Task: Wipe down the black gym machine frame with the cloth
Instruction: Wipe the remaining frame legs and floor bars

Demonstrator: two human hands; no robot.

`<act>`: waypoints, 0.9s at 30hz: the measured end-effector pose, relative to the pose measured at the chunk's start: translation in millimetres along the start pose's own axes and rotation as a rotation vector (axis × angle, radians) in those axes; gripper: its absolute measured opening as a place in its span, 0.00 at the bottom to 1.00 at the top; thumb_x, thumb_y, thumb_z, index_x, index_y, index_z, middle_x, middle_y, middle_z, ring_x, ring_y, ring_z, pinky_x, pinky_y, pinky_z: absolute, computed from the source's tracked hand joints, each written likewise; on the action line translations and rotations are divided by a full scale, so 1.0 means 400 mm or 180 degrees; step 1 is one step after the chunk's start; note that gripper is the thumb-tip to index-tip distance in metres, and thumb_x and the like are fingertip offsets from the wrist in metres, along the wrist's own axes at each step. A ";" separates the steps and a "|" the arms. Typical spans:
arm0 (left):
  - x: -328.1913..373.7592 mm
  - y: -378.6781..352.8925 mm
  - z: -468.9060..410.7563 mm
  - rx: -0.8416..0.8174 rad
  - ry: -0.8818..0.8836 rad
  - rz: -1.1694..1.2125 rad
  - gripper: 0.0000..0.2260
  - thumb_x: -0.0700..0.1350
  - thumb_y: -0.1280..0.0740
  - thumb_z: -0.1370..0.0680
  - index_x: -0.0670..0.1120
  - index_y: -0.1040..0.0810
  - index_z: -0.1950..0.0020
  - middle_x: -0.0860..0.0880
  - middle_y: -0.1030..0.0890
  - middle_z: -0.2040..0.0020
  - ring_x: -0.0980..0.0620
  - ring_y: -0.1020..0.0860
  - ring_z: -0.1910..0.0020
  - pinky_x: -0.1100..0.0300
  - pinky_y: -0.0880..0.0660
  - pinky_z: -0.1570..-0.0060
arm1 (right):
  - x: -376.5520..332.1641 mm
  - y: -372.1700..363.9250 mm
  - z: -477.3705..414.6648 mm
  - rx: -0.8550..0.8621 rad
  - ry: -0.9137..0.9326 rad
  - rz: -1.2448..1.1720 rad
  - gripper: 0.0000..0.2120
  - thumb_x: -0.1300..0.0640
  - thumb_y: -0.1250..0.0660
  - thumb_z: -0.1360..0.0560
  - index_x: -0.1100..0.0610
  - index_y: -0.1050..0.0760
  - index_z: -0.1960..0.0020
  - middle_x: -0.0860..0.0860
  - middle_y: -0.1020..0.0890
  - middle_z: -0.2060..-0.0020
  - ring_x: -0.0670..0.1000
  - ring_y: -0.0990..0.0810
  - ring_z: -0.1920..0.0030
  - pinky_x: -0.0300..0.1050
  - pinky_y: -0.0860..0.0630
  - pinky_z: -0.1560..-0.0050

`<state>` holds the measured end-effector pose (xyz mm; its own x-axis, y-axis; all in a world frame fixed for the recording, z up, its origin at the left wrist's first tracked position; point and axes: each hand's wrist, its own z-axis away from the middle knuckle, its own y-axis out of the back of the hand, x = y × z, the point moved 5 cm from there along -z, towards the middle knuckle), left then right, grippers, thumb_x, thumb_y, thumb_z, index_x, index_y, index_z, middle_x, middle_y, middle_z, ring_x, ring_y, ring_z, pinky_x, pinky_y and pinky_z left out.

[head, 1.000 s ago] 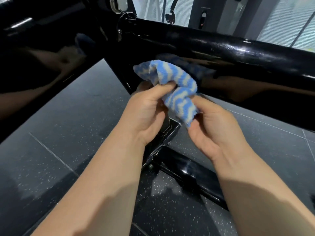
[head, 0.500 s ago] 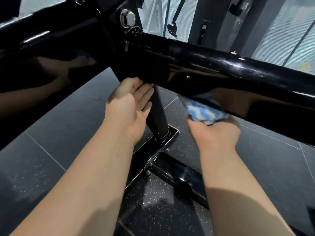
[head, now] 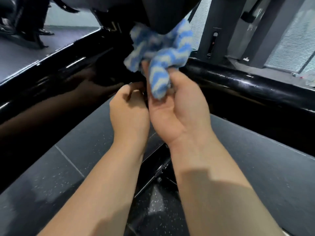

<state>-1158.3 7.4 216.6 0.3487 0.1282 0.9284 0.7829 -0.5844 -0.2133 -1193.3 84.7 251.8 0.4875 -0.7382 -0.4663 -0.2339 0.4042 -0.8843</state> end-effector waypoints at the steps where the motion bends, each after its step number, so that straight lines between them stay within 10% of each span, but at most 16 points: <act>1: 0.026 0.006 0.008 -0.0033 -0.0072 -0.0183 0.14 0.35 0.36 0.25 0.50 0.22 0.67 0.58 0.23 0.71 0.63 0.29 0.69 0.65 0.31 0.65 | 0.016 0.016 -0.007 0.0058 0.0024 0.0180 0.10 0.68 0.40 0.23 0.65 0.25 0.44 0.59 0.20 0.51 0.57 0.18 0.47 0.42 0.21 0.51; 5: 0.137 0.056 0.045 -0.0301 -0.1249 -0.1502 0.13 0.35 0.40 0.26 0.48 0.19 0.52 0.61 0.23 0.61 0.65 0.25 0.62 0.75 0.33 0.60 | 0.044 0.072 -0.029 0.0531 0.0208 0.0525 0.11 0.67 0.35 0.26 0.64 0.22 0.44 0.59 0.17 0.51 0.53 0.17 0.57 0.43 0.22 0.60; 9: 0.245 0.106 0.043 0.0051 -0.2630 -0.2753 0.13 0.38 0.39 0.29 0.43 0.20 0.47 0.47 0.20 0.51 0.45 0.26 0.49 0.57 0.31 0.45 | 0.044 0.050 -0.007 0.0927 0.0699 0.1287 0.07 0.64 0.32 0.31 0.58 0.23 0.53 0.50 0.20 0.65 0.44 0.23 0.72 0.35 0.28 0.73; 15: 0.294 0.086 -0.037 0.0256 -0.1949 -0.3968 0.16 0.45 0.40 0.24 0.43 0.29 0.38 0.36 0.27 0.41 0.33 0.28 0.45 0.43 0.32 0.50 | 0.009 -0.061 0.045 0.0490 0.3860 0.3970 0.14 0.70 0.34 0.32 0.65 0.22 0.47 0.59 0.22 0.48 0.52 0.24 0.50 0.27 0.34 0.51; 20: 0.283 0.106 -0.046 0.0476 -0.1942 -0.4204 0.17 0.48 0.44 0.21 0.43 0.32 0.35 0.36 0.25 0.44 0.37 0.29 0.52 0.51 0.42 0.60 | 0.050 -0.070 0.013 0.0325 0.3788 0.4175 0.16 0.63 0.47 0.33 0.66 0.23 0.54 0.63 0.22 0.44 0.59 0.26 0.53 0.44 0.31 0.52; 27: 0.283 0.107 -0.027 0.0296 -0.2052 -0.4303 0.16 0.46 0.45 0.20 0.44 0.32 0.33 0.37 0.25 0.44 0.38 0.30 0.54 0.54 0.45 0.59 | 0.005 -0.027 0.022 0.0331 0.3718 0.4269 0.05 0.69 0.37 0.32 0.65 0.23 0.60 0.60 0.20 0.60 0.57 0.24 0.62 0.43 0.34 0.63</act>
<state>-1091.0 -12.0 315.7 -0.5030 0.8510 0.1509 0.7114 0.3085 0.6315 -1182.2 83.8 260.6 -0.7776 0.1499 -0.6106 0.1412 0.9880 0.0629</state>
